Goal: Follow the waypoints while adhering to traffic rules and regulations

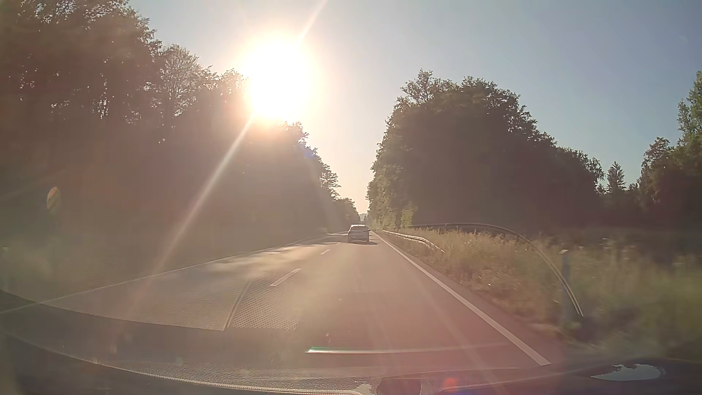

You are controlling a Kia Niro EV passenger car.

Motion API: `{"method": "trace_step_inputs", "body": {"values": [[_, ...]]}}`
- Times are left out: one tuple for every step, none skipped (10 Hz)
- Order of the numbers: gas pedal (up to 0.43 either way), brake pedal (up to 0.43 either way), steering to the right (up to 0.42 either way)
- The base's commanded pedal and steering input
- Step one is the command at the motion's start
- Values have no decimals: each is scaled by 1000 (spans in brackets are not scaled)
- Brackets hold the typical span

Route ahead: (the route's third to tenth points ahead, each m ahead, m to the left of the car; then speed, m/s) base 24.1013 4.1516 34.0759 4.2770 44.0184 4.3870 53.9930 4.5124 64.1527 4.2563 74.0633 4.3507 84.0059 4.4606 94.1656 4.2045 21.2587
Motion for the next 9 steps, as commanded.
{"method": "trace_step_inputs", "body": {"values": [[130, 0, 0], [130, 0, 0], [130, 0, 0], [130, 0, 0], [130, 0, 0], [130, 0, 1], [130, 0, 1], [130, 0, 1], [130, 0, 1]]}}
